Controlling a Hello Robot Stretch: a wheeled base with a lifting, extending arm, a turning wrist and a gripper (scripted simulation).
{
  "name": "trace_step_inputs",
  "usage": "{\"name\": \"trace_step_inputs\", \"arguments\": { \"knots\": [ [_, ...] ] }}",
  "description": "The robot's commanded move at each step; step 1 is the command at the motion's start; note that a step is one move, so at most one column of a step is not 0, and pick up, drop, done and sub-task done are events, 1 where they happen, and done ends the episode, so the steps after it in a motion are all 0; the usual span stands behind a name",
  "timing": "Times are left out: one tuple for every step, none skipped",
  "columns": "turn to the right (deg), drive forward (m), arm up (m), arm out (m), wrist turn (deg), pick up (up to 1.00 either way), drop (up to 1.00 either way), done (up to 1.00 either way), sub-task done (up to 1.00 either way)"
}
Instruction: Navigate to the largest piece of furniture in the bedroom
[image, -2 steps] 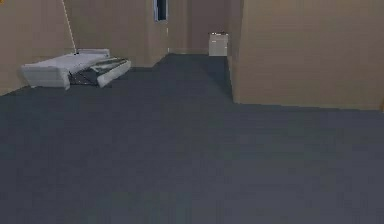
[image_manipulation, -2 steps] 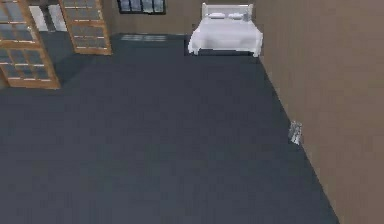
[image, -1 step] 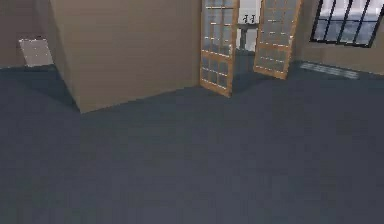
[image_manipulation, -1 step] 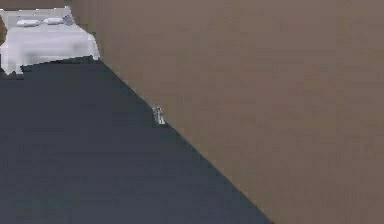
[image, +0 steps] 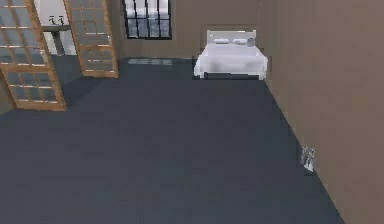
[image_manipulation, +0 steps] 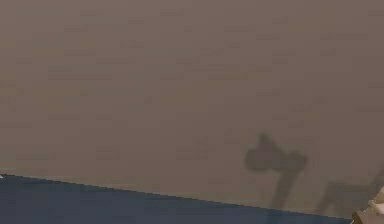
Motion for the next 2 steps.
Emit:
{"name": "trace_step_inputs", "arguments": {
  "knots": [
    [6.0, 0.00, 0.00, 0.00, 0.0, 0.00, 0.00, 0.00, 0.00],
    [0.0, 1.00, 0.00, 0.00, 0.0, 0.00, 0.00, 0.00, 0.00]
  ]
}}
